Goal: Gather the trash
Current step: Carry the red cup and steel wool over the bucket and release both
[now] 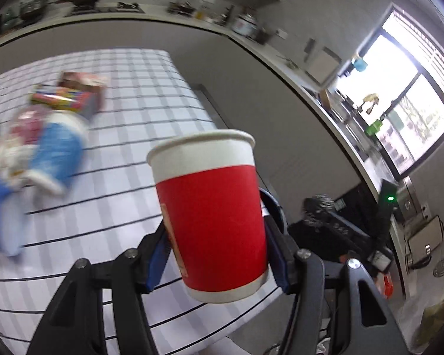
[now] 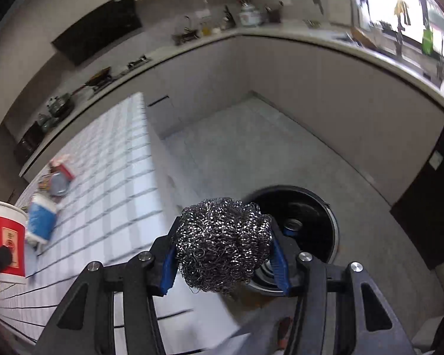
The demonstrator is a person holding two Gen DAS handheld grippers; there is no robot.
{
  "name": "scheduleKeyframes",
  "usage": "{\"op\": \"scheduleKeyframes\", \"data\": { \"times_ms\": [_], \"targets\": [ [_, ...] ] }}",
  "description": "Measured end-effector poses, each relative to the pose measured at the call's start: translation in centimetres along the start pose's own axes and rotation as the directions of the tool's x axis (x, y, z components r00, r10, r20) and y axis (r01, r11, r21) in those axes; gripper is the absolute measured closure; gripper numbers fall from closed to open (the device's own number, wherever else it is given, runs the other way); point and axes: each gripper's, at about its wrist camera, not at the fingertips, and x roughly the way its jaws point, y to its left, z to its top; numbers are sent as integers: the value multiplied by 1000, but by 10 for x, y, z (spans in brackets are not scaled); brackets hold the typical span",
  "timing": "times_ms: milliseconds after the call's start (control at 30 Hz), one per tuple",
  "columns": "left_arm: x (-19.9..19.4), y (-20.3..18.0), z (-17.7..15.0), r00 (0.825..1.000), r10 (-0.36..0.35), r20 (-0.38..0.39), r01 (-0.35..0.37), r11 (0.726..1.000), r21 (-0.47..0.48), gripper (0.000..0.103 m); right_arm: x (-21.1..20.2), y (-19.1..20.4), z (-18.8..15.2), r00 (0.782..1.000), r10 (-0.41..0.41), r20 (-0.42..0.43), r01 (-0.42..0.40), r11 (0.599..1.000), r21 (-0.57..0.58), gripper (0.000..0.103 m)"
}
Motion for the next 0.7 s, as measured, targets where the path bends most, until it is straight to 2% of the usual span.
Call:
{"op": "scheduleKeyframes", "data": {
  "times_ms": [100,233,400,533,700],
  "targets": [
    [52,-39,11,997,-25,-70,23,999,-32,43,37,-45,6,997,1,-77,-1,1000,-3,48],
    [104,-85,16,993,9,-114,-12,1000,-23,43,89,-82,9,981,47,-190,-53,998,-29,47],
    [149,-109,12,983,56,-178,-65,997,-49,43,129,-109,15,956,65,-285,-86,994,-61,38],
    [175,-120,5,966,104,-236,-118,992,-44,42,135,-131,20,951,81,-297,-100,994,-48,30],
    [195,-132,1,942,170,-288,-182,983,-16,40,125,-153,28,960,91,-265,-93,996,4,30]
  ]
}}
